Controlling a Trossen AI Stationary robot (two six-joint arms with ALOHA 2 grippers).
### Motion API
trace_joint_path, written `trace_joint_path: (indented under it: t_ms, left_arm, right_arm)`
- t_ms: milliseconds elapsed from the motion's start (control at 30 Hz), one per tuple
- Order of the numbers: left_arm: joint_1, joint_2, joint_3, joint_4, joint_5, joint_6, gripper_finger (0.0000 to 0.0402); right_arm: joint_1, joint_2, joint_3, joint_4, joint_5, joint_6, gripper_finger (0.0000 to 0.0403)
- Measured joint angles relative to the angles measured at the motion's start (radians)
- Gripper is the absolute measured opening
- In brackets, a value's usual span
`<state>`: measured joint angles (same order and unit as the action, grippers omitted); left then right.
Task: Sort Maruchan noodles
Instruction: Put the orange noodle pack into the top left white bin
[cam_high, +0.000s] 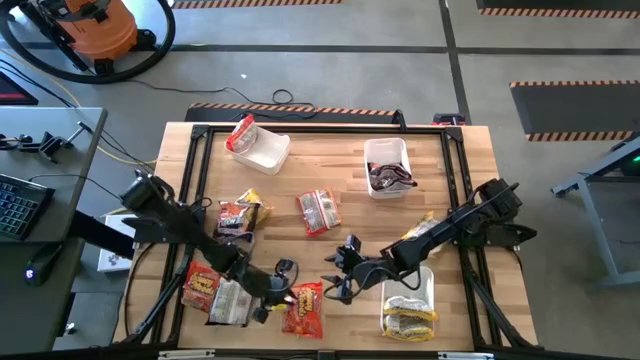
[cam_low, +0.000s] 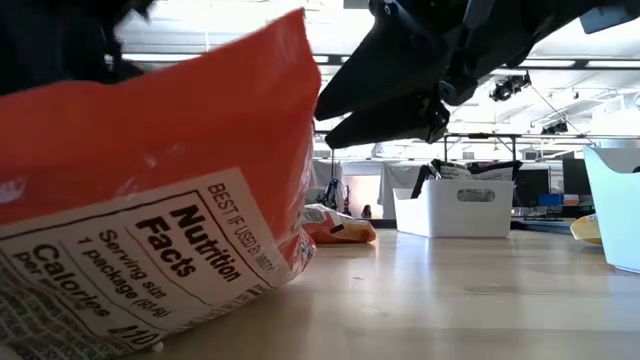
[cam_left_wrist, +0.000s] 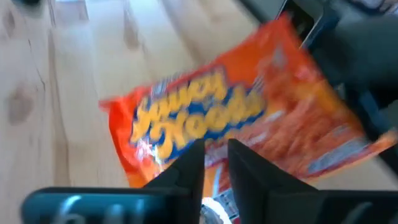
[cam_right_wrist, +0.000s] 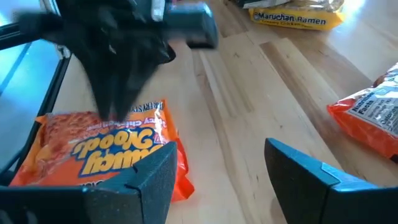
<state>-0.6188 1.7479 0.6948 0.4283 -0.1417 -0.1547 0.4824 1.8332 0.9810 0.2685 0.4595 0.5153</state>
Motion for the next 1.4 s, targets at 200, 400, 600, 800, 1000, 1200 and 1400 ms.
trace_joint_path:
  t_ms: [200,400,600,800,1000,1200,1400]
  left_arm:
    - [0.046,0.055,0.021,-0.019,-0.018,0.061,0.0008]
    - [0.149,-0.054,0.017,-0.202,-0.115,0.188,0.0001]
    - [0.224,-0.219,0.017,-0.339,-0.102,0.207,0.0000]
    - [0.174,-0.303,-0.006,-0.344,-0.098,0.085,0.0004]
    - [0.110,-0.300,-0.066,-0.199,-0.161,-0.014,0.0001]
    - [0.105,-0.302,-0.080,-0.163,-0.191,-0.069,0.0008]
    - [0.093,-0.310,-0.080,-0.134,-0.192,-0.054,0.0011]
  right_arm:
    - [0.004,0.000,0.000,0.005,0.001,0.005,0.0228]
    - [0.005,0.000,0.000,0.005,0.003,0.008,0.0228]
    - [0.005,0.000,0.000,-0.004,0.003,0.095,0.0229]
    - [0.032,0.000,0.000,-0.021,-0.050,0.529,0.0242]
    - [0.094,0.001,0.000,-0.063,0.007,0.923,0.0245]
    - [0.095,0.053,0.001,0.010,0.007,1.012,0.0245]
    - [0.066,0.140,0.001,0.144,-0.026,0.972,0.0245]
